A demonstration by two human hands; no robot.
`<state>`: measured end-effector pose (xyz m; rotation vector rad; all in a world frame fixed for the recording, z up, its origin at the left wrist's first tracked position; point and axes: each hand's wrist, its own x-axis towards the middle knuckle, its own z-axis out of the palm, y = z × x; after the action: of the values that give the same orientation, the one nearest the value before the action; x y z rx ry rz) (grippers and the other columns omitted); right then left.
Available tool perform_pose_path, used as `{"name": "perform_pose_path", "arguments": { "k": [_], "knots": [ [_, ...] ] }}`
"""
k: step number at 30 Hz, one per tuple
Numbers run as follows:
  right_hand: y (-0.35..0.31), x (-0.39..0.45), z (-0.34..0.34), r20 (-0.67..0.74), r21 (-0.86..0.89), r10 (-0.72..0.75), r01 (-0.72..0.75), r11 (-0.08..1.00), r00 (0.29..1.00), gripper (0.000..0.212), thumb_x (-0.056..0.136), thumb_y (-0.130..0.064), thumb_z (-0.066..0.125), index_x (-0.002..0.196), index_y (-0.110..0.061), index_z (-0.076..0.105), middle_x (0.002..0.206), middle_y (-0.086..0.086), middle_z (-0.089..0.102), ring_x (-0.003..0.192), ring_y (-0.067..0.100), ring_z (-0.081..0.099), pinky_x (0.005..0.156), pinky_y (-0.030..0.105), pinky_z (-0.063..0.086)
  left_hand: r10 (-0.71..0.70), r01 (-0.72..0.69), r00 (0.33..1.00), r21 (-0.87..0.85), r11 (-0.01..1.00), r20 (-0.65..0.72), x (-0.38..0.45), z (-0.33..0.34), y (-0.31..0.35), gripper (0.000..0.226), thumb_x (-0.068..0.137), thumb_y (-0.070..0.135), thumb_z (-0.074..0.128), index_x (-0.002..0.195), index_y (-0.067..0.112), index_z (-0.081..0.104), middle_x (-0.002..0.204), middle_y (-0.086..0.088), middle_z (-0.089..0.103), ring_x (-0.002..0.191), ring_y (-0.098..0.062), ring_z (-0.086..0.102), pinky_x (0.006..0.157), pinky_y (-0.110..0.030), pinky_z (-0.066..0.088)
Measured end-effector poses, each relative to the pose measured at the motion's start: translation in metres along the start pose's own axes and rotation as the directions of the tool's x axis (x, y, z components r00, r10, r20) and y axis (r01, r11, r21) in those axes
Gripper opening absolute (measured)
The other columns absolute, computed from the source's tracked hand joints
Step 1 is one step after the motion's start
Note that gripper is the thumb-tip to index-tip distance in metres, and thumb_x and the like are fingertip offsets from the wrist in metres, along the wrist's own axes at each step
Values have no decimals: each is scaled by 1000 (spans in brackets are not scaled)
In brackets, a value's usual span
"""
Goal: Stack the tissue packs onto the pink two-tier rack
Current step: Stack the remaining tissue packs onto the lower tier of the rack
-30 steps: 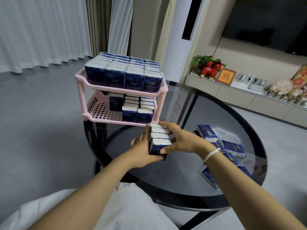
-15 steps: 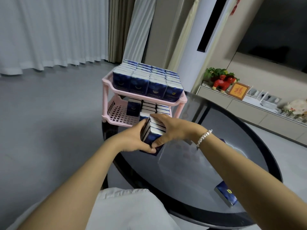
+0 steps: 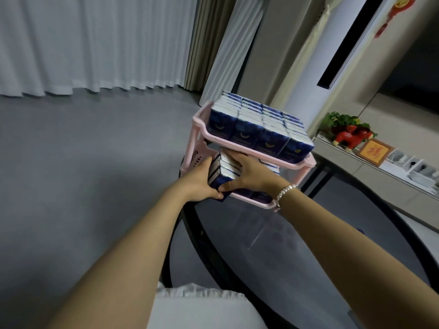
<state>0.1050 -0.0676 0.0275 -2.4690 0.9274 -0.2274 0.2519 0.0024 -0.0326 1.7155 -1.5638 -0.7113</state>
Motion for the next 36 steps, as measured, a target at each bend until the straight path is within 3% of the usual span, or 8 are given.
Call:
{"name": "perform_pose_path", "arguments": {
  "k": [4, 12, 18, 22, 26, 29, 32, 36],
  "knots": [
    [2, 17, 2, -5, -3, 0, 0, 1000, 1000, 96, 67, -17, 83, 146, -18, 28, 136, -12, 39, 121, -3, 32, 90, -1, 20, -19, 18, 999, -22, 1000, -39, 12, 0, -10, 104, 68, 25, 83, 149, 23, 18, 151, 0, 34, 138, -21, 32, 112, -32, 30],
    [11, 35, 4, -39, 24, 58, -58, 998, 998, 79, 74, -13, 78, 141, -19, 37, 121, -16, 41, 114, 0, 38, 79, -7, 24, -59, 63, 985, 22, 998, -162, 24, 17, -10, 61, 84, 27, 70, 136, 18, 40, 134, -4, 51, 121, -26, 50, 90, -28, 39],
    [20, 39, 0, 43, -43, 82, -80, 996, 996, 83, 78, -10, 73, 146, -15, 25, 135, -9, 35, 117, -1, 26, 73, -15, 14, -142, 166, 975, 136, 977, -170, 27, 29, -6, 36, 94, 26, 54, 126, 9, 47, 122, -14, 56, 110, -33, 53, 86, -38, 46],
    [22, 40, -1, 93, -215, 137, -115, 970, 986, 90, 79, -29, 73, 149, -18, 17, 154, -2, 23, 140, 15, 21, 96, 9, 15, -153, 175, 982, 225, 958, -112, 28, 33, -4, 30, 96, 24, 50, 121, 7, 48, 118, -16, 57, 107, -35, 53, 87, -39, 46],
    [27, 34, 2, 34, -272, 79, -67, 960, 996, 81, 84, -38, 66, 148, -17, 22, 155, -2, 22, 142, 15, 20, 105, 12, 11, -177, 193, 980, 215, 957, -92, 30, 34, -4, 33, 96, 28, 50, 123, 8, 46, 122, -16, 55, 112, -36, 50, 91, -38, 43],
    [35, 31, 8, -58, -431, -2, -23, 902, 998, 71, 87, -44, 58, 146, -16, 30, 154, 2, 26, 142, 19, 22, 116, 27, 15, -194, 207, 978, 273, 939, -77, 31, 35, -4, 39, 98, 32, 47, 128, 6, 43, 133, -18, 48, 122, -36, 43, 99, -37, 35],
    [39, 31, 14, -86, -536, -40, -12, 844, 996, 71, 89, -47, 54, 147, -15, 29, 154, 4, 27, 142, 22, 23, 117, 35, 17, -206, 218, 976, 267, 939, -71, 31, 36, -6, 45, 97, 35, 47, 131, 7, 42, 138, -18, 43, 126, -36, 39, 102, -37, 33],
    [39, 24, 14, -156, -435, -47, -26, 900, 987, 71, 83, -48, 62, 142, -16, 39, 148, 3, 39, 137, 22, 34, 113, 32, 25, -164, 178, 983, 203, 963, -87, 26, 34, -6, 39, 96, 35, 49, 123, 6, 46, 127, -16, 50, 116, -32, 47, 96, -39, 41]
  ]
}}
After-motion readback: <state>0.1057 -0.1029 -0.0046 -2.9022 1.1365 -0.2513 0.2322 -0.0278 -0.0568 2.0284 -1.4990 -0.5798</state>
